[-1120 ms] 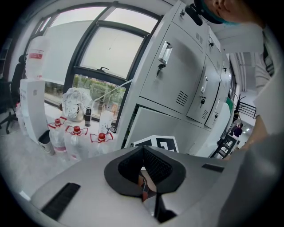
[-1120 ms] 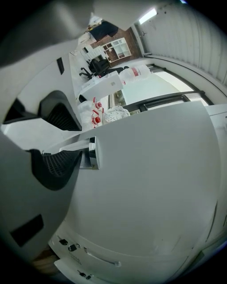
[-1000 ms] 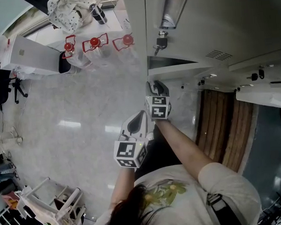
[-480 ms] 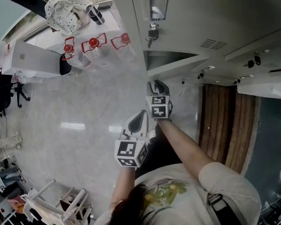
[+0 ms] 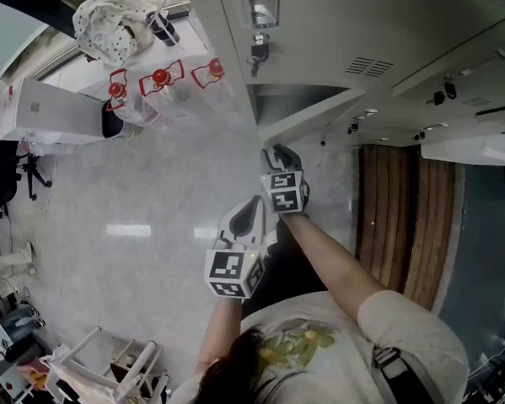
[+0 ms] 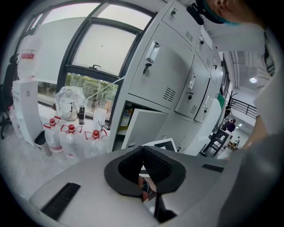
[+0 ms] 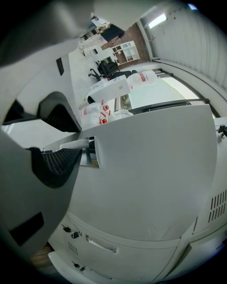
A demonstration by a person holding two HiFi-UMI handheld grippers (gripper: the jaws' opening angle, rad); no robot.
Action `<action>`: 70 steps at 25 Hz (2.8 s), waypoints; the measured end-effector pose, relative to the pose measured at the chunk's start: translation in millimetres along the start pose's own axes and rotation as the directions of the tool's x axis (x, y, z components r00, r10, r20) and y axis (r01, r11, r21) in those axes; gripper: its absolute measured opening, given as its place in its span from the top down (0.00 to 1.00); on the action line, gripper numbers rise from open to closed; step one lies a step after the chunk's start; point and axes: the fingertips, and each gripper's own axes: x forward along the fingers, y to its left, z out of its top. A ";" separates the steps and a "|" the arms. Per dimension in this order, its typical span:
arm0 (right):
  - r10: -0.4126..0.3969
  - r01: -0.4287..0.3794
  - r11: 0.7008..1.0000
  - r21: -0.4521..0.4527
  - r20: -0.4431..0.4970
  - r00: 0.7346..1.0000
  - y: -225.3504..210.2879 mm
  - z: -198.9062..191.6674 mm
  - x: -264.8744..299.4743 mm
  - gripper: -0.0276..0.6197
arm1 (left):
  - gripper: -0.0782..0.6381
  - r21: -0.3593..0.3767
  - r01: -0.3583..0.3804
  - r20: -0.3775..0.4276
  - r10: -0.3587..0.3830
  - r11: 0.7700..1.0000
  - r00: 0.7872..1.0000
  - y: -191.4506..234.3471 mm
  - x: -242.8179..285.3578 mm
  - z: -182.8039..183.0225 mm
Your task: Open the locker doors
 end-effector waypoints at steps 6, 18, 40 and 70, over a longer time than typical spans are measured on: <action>0.011 -0.011 1.000 -0.018 -0.017 1.000 -0.4 -5.9 -7.6 0.75 | 0.85 0.005 0.007 -0.011 -0.007 1.000 1.000 -4.3 -5.7 -5.6; 0.010 -0.011 0.999 -0.044 -0.026 1.000 -4.1 -21.5 -28.7 0.75 | 0.85 0.016 0.038 -0.031 -0.037 0.999 0.999 -17.2 -18.1 -22.2; 0.004 -0.005 0.997 -0.081 -0.023 1.000 -12.9 -44.6 -61.4 0.75 | 0.85 0.083 0.098 -0.040 -0.095 0.992 0.995 -37.1 -39.5 -43.9; 0.137 -0.151 0.978 -0.143 -0.102 0.985 -46.2 -85.6 -118.8 0.81 | 0.85 0.106 0.071 -0.090 -0.061 0.992 0.994 -111.7 -29.8 -60.4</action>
